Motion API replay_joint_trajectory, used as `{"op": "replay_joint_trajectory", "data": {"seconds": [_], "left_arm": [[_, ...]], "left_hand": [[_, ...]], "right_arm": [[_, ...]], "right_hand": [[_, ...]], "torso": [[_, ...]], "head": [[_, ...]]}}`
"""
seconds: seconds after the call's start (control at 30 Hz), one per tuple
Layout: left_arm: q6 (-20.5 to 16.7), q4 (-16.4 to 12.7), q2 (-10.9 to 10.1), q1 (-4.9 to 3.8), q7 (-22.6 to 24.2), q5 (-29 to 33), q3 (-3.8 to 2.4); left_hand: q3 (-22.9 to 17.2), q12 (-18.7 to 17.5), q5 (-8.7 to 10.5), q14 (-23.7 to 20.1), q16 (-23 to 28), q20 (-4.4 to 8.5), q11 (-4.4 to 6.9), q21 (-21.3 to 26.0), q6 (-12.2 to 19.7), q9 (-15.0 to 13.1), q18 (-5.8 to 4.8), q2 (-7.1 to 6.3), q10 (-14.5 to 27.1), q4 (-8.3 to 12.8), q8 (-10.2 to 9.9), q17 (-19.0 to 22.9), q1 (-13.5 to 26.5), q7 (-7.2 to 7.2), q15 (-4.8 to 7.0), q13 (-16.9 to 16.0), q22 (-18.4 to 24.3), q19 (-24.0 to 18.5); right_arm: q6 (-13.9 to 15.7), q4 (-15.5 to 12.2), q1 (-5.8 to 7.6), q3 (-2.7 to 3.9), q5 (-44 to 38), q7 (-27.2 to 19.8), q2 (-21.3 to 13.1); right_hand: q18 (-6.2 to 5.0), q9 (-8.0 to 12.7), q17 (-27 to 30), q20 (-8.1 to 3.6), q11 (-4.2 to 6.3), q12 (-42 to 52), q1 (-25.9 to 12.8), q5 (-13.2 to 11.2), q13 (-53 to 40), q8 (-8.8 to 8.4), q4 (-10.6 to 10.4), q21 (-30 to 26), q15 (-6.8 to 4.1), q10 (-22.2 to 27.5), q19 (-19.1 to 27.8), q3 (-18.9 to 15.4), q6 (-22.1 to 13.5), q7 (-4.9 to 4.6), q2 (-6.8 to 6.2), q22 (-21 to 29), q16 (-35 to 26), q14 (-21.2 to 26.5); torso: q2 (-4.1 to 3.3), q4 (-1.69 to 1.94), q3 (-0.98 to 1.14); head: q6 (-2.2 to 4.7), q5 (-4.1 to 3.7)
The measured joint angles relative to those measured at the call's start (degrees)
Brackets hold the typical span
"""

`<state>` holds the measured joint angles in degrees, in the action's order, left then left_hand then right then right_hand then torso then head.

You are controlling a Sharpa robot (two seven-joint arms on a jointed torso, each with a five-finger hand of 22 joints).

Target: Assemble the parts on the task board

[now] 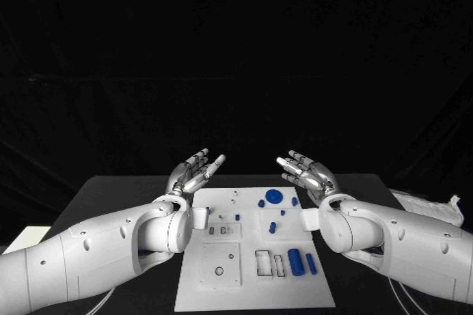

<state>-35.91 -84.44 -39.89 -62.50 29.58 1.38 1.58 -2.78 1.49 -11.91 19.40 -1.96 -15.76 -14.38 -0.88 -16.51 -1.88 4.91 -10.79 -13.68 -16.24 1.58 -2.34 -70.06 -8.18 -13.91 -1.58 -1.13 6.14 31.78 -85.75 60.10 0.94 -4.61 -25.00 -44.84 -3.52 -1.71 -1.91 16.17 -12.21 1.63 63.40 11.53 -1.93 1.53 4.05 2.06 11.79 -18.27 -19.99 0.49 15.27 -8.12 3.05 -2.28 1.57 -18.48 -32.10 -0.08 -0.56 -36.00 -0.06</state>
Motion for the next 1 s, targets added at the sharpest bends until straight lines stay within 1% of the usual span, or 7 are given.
{"op": "replay_joint_trajectory", "data": {"seconds": [0.1, 0.33, 0.47, 0.6, 0.67, 0.83, 1.0], "left_arm": [[1.0, 0.1, 0.0, -0.03, 0.2, 0.1, 0.0], [2.3, 0.1, 0.0, -0.03, 0.4, 0.2, 0.0], [4.2, 0.8, -2.2, -0.19, 0.8, 0.9, -0.16], [5.5, 0.8, -2.7, -0.12, 1.0, 1.5, -0.09], [6.2, 0.3, -2.9, -0.14, 1.0, 1.6, -0.09], [7.4, -2.4, -5.0, -0.33, 1.0, 2.5, -0.15], [8.4, -6.5, -7.7, -0.57, 0.7, 3.8, -0.14]], "left_hand": [[-0.5, 0.0, 0.0, 1.1, -0.3, -0.41, -0.58, -0.2, -0.9, -0.1, 0.52, 0.69, -0.6, -0.5, 0.3, -0.2, -0.8, -0.1, -0.16, -0.1, -0.1, 0.4], [-2.1, 0.5, 0.0, 6.6, -1.4, -0.97, -1.0, -1.3, -5.3, -0.5, 0.88, 2.64, -5.5, -0.6, 1.0, -0.8, -2.8, -0.35, -0.48, -0.5, -0.7, 2.7], [-2.8, 1.6, 0.0, 13.3, -2.9, -0.97, -0.85, -3.4, -10.2, -1.0, 0.92, 3.99, -11.5, -0.5, 1.9, -1.5, -3.7, -0.7, -0.09, -1.0, -1.7, 7.6], [-3.2, 3.1, 0.28, 21.0, -4.7, -0.93, -0.13, -7.8, -17.8, -1.5, 2.27, 5.66, -21.5, -0.1, 3.2, -2.1, -4.4, -1.45, 1.0, -1.6, -3.6, 18.1], [-3.3, 3.7, 0.28, 23.8, -5.4, -0.87, 0.33, -9.4, -21.3, -1.8, 3.23, 6.24, -25.3, 0.0, 3.8, -2.3, -4.6, -1.93, 1.56, -1.8, -4.3, 22.0], [-2.7, 4.7, 0.49, 32.6, -7.8, 0.06, 1.92, -13.8, -29.3, -2.0, 4.42, 7.27, -34.4, 0.6, 4.5, -3.1, -5.3, -3.22, 3.76, -2.0, -5.7, 32.7], [-2.4, 5.2, 0.49, 38.3, -8.7, 1.11, 3.3, -16.0, -33.9, -2.1, 4.46, 8.13, -39.9, 1.5, 4.8, -3.8, -6.1, -4.41, 5.35, -2.1, -6.1, 38.9]], "right_arm": [[-3.9, 0.7, 0.0, 0.19, -1.7, 1.2, 0.0], [-11.0, 1.6, 0.03, 0.34, -5.1, 3.5, -0.1], [-10.6, 2.7, 1.62, 0.49, -9.6, 3.5, -1.6], [-9.6, 2.8, 1.79, 0.44, -13.6, 3.3, -1.7], [-9.2, 2.8, 1.79, 0.39, -15.4, 3.3, -1.8], [-8.4, 3.0, 2.49, 0.52, -20.3, 3.3, -2.1], [-7.8, 3.9, 3.91, 0.53, -26.7, 3.5, -2.5]], "right_hand": [[0.0, -0.1, -0.1, 0.19, -0.5, 0.3, 1.4, 0.0, -0.2, 0.0, 0.2, 0.3, 0.53, -1.8, -1.1, 0.0, 1.2, -0.07, 0.27, -0.2, 0.3, -1.6], [-2.67, -0.7, -0.8, 0.38, -1.58, 1.5, 5.0, 0.0, -0.8, 1.03, 1.9, 2.2, 1.03, -11.8, -9.4, 0.1, 8.4, -0.53, 0.73, -1.1, 1.6, -12.5], [-4.02, -1.3, -1.3, 0.43, -1.09, 2.6, 6.9, -0.3, -1.3, 2.07, 3.1, 3.7, 0.2, -21.0, -15.6, 0.3, 16.1, -1.11, 1.1, -1.6, 2.8, -21.8], [-4.94, -1.8, -1.5, 0.22, -0.13, 3.4, 8.5, -1.0, -1.5, 2.87, 4.1, 5.3, -1.03, -28.7, -21.0, 0.5, 24.8, -2.32, 1.68, -2.0, 3.5, -30.0], [-5.78, -1.9, -1.6, 0.02, 0.28, 3.6, 9.2, -1.2, -1.5, 3.19, 4.7, 6.0, -1.54, -31.1, -23.0, 0.6, 27.6, -2.78, 1.78, -2.0, 3.9, -32.7], [-5.79, -2.0, -1.8, -0.96, 1.39, 3.6, 10.3, -2.2, -1.6, 3.32, 5.9, 7.7, -3.03, -36.4, -28.1, 1.4, 33.3, -4.0, 2.07, -2.2, 4.3, -39.5], [-6.66, -2.0, -2.2, -2.54, 2.47, 3.6, 11.2, -3.1, -1.7, 3.32, 7.1, 9.5, -4.68, -40.4, -33.0, 2.1, 36.5, -4.59, 2.4, -2.6, 5.3, -45.6]], "torso": [[-0.02, 0.0, -0.02], [-0.03, 0.0, -0.02], [-0.69, 0.36, -0.21], [-1.16, 0.6, -0.3], [-1.28, 0.71, -0.33], [-1.88, 0.91, -0.4], [-3.07, 1.08, -0.44]], "head": [[-0.01, -0.01], [-0.01, -0.01], [0.28, -1.04], [0.31, -1.41], [0.19, -1.59], [0.33, -1.9], [0.79, -2.42]]}}
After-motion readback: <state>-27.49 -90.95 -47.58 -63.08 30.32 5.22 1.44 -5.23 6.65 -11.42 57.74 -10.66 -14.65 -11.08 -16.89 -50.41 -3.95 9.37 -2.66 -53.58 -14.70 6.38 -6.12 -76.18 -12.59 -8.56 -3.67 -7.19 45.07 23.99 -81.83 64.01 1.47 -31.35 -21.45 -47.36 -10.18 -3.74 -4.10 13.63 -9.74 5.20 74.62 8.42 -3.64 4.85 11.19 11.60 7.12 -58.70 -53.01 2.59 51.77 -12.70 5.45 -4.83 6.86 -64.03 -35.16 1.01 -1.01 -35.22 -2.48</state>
